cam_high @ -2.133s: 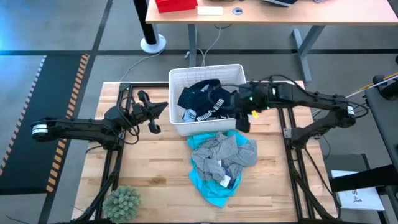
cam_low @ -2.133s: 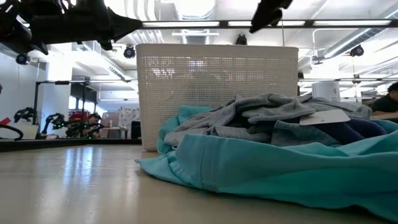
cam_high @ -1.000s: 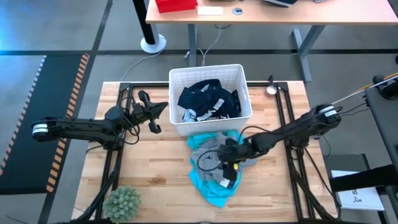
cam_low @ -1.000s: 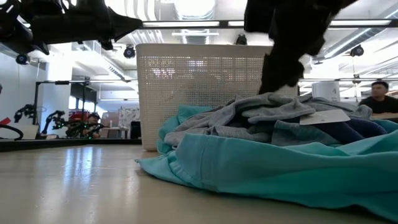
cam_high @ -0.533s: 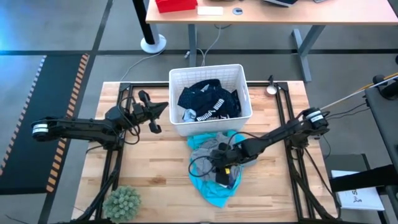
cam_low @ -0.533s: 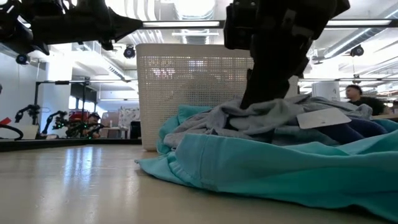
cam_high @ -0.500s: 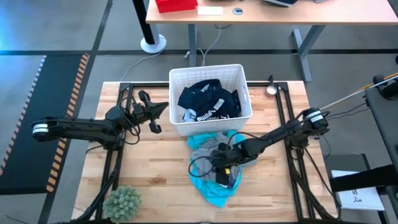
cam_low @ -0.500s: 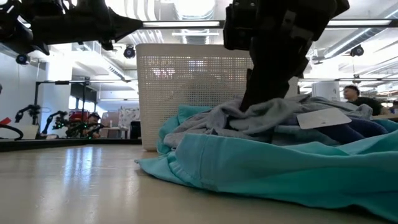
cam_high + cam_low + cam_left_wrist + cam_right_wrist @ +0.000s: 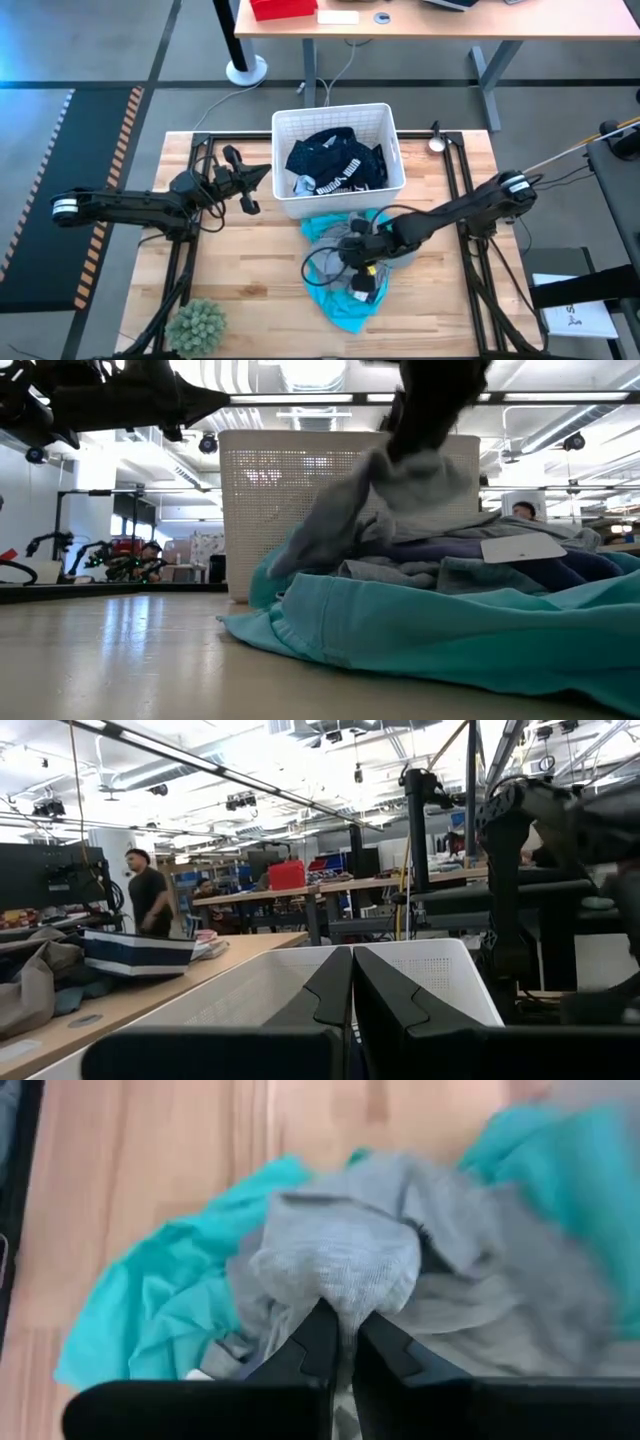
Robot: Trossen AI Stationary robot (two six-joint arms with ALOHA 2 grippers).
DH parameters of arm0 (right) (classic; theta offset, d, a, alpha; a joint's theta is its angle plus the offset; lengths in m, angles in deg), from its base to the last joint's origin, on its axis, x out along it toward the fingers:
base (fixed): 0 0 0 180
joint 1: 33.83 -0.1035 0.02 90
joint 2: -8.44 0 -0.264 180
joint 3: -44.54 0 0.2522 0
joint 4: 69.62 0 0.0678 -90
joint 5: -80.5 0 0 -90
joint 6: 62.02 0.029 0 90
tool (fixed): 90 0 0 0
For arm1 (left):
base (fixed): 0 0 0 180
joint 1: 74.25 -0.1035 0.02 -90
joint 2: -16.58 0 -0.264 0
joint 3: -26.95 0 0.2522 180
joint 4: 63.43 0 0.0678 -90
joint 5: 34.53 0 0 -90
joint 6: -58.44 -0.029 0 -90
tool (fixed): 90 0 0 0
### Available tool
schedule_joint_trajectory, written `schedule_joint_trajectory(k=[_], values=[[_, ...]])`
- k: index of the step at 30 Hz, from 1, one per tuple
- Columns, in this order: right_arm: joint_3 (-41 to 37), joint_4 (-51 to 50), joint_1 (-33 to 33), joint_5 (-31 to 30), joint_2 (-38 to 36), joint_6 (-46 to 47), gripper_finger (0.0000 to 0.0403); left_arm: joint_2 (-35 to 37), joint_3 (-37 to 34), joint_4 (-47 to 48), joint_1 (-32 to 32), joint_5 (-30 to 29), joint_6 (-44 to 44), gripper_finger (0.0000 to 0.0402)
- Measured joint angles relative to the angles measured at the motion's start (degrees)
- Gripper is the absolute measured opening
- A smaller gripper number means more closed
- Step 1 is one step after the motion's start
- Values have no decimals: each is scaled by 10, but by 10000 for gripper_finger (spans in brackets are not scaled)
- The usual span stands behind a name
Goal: Sort clothes
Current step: Put the gray socks into the white bin
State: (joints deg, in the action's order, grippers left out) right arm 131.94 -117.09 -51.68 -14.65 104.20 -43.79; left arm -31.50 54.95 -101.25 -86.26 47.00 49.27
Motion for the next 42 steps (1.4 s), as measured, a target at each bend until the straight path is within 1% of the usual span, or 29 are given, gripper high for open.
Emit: schedule_joint_trajectory(k=[5,11,13,16,20,22,28,32,39,42], values=[[62,-59,3,-53,-15,-39,1,0,0,-1,0,0,0,0],[138,-83,10,-106,-28,-111,1,-1,0,-3,0,0,0,0],[166,-84,13,-133,-36,-138,1,-1,0,-3,0,0,0,0],[208,-82,20,-194,-44,-172,1,-1,0,-3,0,0,-3,0],[270,-95,38,-311,-46,-210,0,-1,0,-3,0,0,-4,0],[298,-99,53,-344,-47,-234,0,-1,0,-3,0,0,-4,0],[364,-112,115,-350,-47,-282,0,-1,0,-3,0,0,-4,0],[388,-163,166,-346,-47,-281,0,-1,0,-2,0,0,-4,0],[374,-253,262,-258,-45,-220,0,-1,0,-1,0,0,-4,0],[347,-270,291,-243,-41,-208,0,-1,0,-1,0,0,-4,0]])
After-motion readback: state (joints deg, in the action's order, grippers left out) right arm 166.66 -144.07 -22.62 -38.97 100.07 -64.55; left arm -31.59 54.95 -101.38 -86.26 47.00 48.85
